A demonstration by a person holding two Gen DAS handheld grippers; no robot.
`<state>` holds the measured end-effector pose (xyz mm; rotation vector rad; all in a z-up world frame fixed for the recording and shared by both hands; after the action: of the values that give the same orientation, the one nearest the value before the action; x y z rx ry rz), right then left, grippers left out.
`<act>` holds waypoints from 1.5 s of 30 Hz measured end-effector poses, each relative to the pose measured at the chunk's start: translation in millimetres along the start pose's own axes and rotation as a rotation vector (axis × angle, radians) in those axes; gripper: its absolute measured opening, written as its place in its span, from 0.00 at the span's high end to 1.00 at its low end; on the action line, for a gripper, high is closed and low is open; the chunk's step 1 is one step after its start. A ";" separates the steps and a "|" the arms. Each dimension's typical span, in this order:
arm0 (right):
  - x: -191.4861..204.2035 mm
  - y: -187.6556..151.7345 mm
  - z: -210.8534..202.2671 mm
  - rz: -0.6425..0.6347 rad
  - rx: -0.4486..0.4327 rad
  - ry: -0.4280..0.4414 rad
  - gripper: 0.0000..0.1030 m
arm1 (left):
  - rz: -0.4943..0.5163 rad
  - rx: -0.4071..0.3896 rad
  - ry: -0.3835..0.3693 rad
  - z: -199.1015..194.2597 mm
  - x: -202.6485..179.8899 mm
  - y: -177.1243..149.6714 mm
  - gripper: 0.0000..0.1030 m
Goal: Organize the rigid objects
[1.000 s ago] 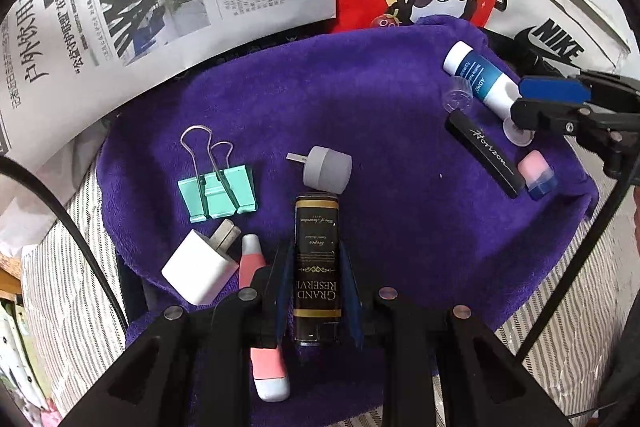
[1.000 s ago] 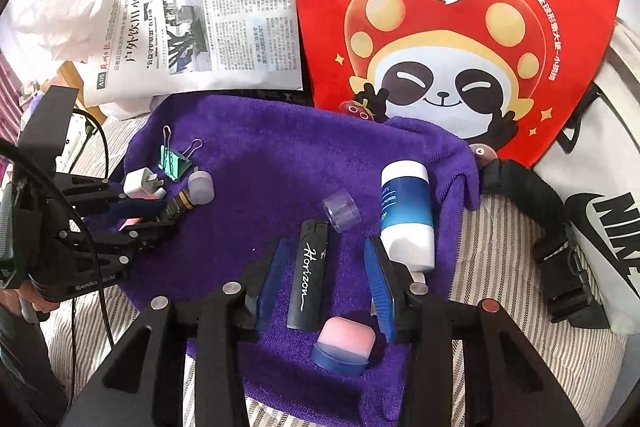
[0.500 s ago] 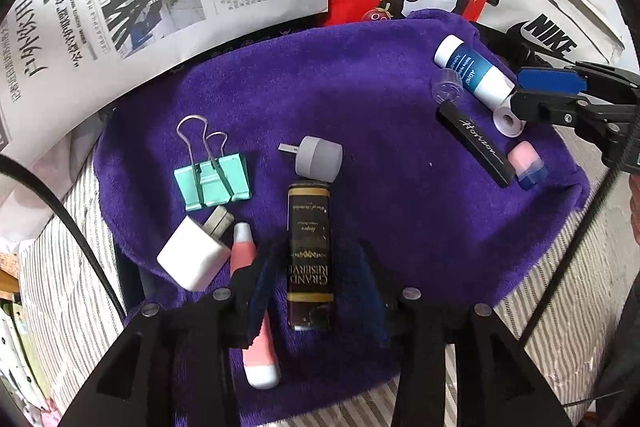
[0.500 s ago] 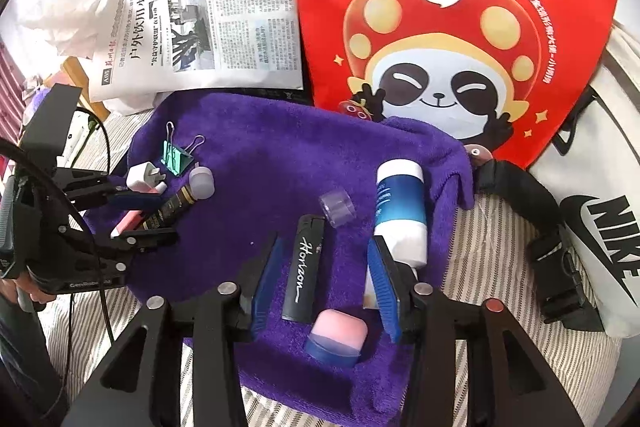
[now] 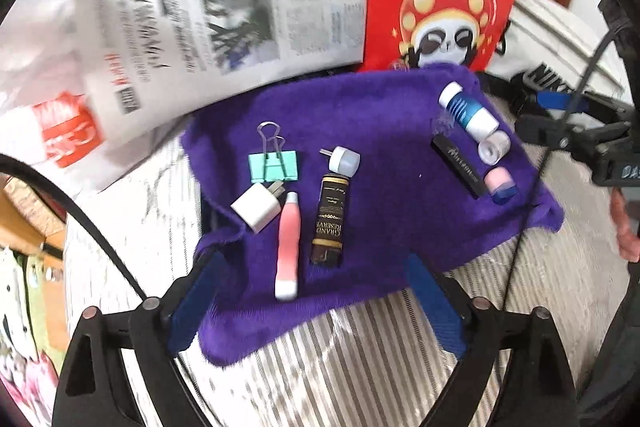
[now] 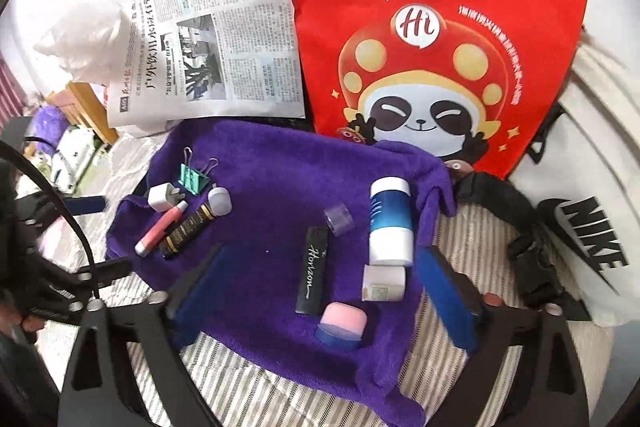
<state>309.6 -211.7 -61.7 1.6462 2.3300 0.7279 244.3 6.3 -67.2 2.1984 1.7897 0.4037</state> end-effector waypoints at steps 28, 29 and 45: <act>67.3 -163.4 -164.0 0.213 -0.144 -0.215 0.00 | -0.113 -0.284 0.067 -140.9 -47.9 -110.9 0.00; 69.3 -166.9 -167.8 0.215 -0.147 -0.203 0.00 | -0.117 -0.287 0.070 -143.8 -49.0 -114.8 0.00; 74.0 -199.2 -193.7 0.224 -0.179 -0.168 0.00 | -0.148 -0.313 0.057 -167.4 -62.2 -154.0 0.00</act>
<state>34.8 -248.8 14.5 1.8271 1.9283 0.7811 28.9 -18.2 25.6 1.8471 1.7654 0.6683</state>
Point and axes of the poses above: each gripper's, at about its wrist camera, not at the fingertips, and z roughly the way its jaws point, x to its left, y to its top, the point moved 2 cm from there along z, roughly the way its jaws point, and after that the axes turned 4 degrees about x, right-handed, at the moved point
